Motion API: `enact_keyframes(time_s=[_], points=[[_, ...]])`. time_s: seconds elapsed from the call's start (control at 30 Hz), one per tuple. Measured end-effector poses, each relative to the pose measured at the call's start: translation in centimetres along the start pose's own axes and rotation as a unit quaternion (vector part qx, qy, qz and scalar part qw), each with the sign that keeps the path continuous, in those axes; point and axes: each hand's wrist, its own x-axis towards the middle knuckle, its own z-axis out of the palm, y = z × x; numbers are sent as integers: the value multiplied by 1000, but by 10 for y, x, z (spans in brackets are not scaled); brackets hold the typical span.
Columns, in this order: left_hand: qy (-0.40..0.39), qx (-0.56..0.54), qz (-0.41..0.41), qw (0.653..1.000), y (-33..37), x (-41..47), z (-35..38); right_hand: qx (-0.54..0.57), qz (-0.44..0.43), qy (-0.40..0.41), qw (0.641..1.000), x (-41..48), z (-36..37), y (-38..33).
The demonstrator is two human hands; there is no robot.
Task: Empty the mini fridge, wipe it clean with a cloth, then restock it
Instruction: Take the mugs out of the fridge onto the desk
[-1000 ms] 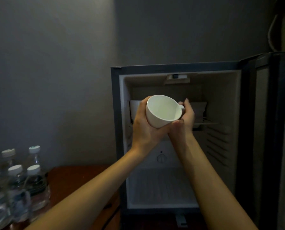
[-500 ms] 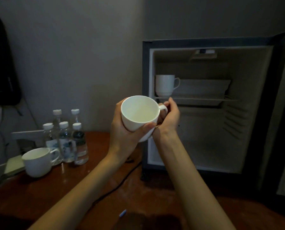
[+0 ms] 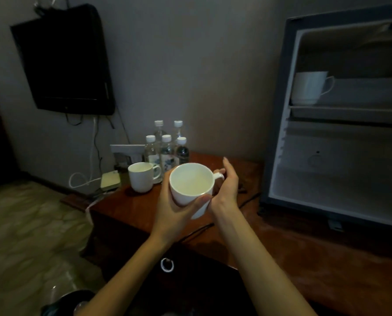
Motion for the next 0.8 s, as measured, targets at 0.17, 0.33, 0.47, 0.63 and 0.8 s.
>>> enact_keyframes(time_s=[0.17,0.33,0.47,0.63,0.8], points=[[3,12,-70,997,-25,-18,-28,-31,33,33,998,10,-12,43],[3,24,-117,993,-48,-27,-41,-56,32,73,995,24,-22,71],[-1,29,-141,990,-58,-27,-46,-85,22,93,992,34,-24,82],[-11,34,-154,987,-66,-22,-46,-91,18,101,991,44,-27,88],[-17,31,-173,984,-74,-21,-45,-162,-4,98,982,48,-29,89]])
